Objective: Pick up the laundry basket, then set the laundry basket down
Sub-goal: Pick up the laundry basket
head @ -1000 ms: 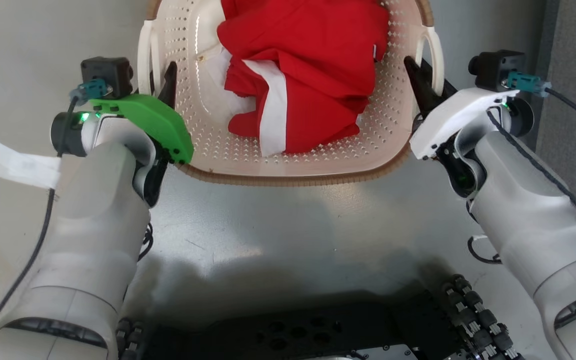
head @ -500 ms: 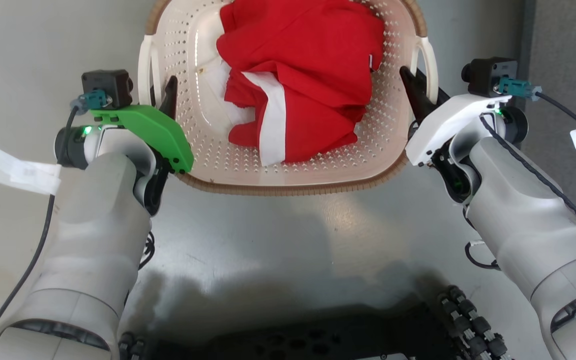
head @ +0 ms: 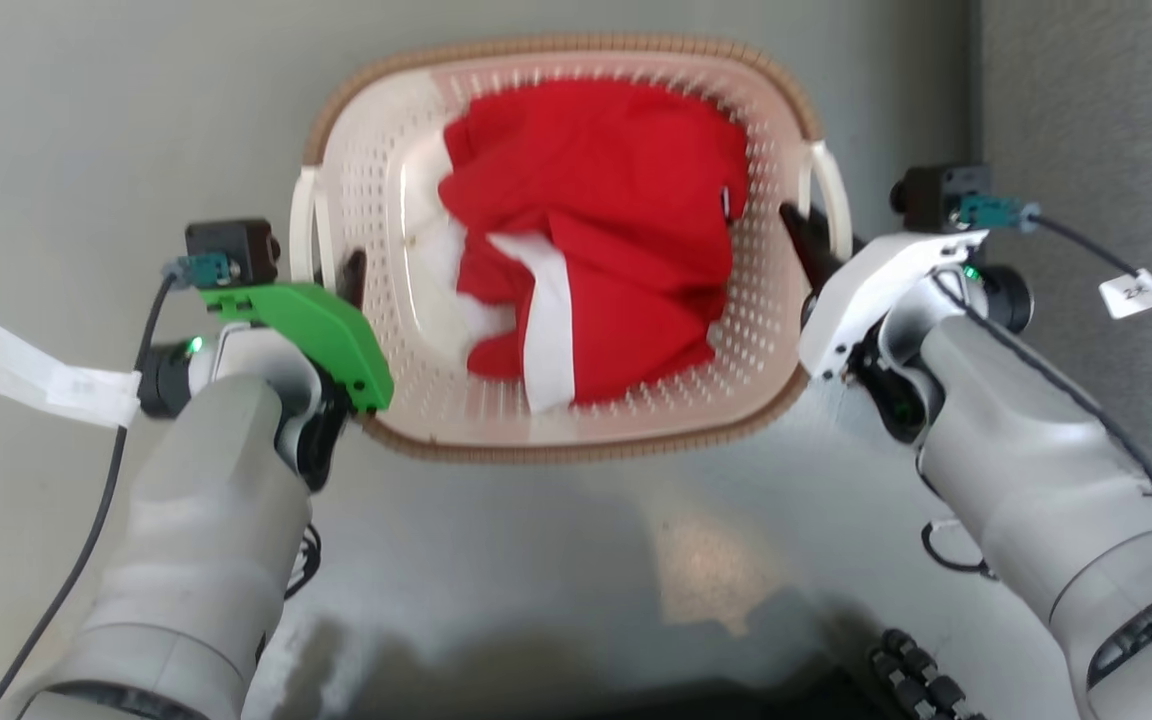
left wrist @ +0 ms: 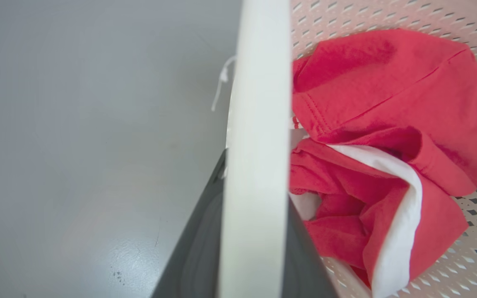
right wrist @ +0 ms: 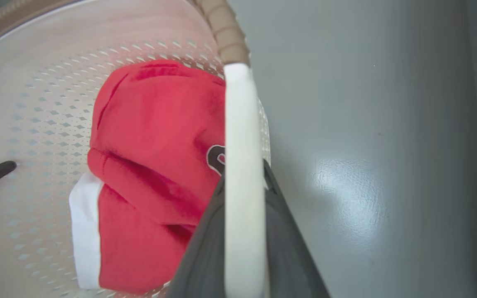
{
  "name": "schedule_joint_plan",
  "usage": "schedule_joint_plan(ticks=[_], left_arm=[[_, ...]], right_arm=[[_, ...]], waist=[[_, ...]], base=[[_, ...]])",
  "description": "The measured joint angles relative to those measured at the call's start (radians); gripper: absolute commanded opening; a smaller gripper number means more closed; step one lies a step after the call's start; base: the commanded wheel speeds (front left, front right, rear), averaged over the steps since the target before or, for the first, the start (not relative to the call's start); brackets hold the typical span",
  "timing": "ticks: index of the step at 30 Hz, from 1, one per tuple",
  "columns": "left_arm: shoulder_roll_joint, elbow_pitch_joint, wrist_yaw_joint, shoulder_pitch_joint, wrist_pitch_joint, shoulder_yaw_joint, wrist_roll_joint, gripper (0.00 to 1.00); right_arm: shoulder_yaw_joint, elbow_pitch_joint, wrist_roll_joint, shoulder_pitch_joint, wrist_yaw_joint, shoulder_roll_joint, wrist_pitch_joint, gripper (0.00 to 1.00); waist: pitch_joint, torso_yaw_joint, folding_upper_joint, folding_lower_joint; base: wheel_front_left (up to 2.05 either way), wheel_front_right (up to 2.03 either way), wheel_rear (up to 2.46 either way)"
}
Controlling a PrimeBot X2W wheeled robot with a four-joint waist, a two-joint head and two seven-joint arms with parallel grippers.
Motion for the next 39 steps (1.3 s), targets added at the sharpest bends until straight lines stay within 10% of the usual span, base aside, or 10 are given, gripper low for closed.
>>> schedule_joint_plan(ticks=[39], left_arm=[[0.022,-0.024,0.010,0.313,0.291,-0.169,-0.260,0.00]], right_arm=[[0.180,0.066,0.182,0.231,-0.009,0.017,0.304,0.00]], waist=[[-0.553,-0.018,0.0000,-0.0001]], base=[[0.00,0.00,0.00]])
